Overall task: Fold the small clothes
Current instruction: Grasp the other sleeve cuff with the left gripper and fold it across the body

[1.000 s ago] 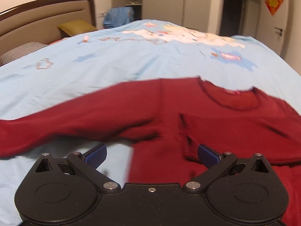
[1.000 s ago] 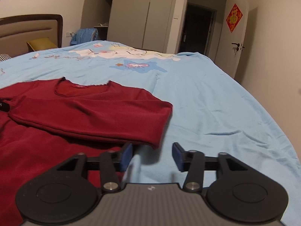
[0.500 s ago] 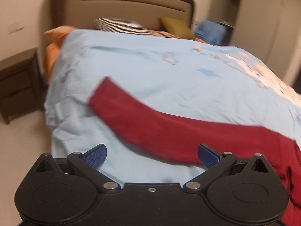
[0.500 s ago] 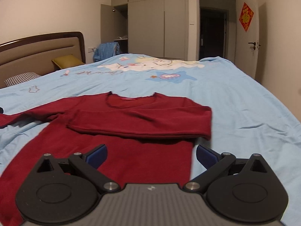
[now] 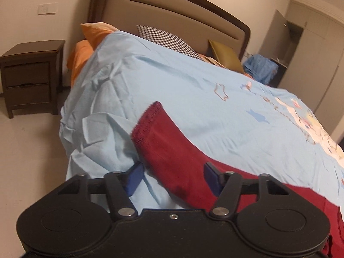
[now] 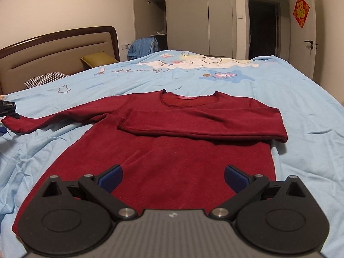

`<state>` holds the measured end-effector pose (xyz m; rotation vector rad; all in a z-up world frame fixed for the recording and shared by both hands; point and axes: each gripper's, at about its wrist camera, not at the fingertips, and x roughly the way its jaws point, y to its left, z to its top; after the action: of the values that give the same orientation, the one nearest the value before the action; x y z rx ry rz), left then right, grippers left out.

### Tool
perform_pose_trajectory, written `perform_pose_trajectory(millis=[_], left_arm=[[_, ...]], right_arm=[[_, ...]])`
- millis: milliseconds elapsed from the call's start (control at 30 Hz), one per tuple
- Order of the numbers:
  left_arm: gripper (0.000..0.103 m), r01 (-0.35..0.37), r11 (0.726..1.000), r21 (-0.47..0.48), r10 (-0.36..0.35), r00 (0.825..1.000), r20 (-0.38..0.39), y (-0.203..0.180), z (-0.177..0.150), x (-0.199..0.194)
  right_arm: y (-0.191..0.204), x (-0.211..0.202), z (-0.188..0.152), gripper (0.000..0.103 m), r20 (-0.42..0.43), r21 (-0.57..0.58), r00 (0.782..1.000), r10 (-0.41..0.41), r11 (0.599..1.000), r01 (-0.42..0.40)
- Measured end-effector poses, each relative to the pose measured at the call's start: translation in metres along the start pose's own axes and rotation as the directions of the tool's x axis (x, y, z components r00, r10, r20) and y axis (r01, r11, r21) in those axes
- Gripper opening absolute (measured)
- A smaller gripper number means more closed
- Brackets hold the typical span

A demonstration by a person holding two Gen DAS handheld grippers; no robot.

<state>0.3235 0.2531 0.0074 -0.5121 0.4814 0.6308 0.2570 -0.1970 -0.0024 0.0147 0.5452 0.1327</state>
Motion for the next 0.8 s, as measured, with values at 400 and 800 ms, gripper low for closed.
perform_pose_trajectory(millis=[400, 800], left_arm=[[0.003, 0.0, 1.0, 0.0, 0.0, 0.993, 0.114, 0.0, 0.01, -0.001], [0.003, 0.332, 0.883, 0.332, -0.424, 0.867, 0.261, -0.138, 0.045, -0.07]], right_arm=[[-0.004, 0.002, -0.001, 0.103, -0.008, 0.018, 1.0, 0.004, 1.0, -0.004], [-0.022, 0.003, 0.001, 0.103, 0.026, 0.055, 1.0, -0.004, 0.998, 0.003]])
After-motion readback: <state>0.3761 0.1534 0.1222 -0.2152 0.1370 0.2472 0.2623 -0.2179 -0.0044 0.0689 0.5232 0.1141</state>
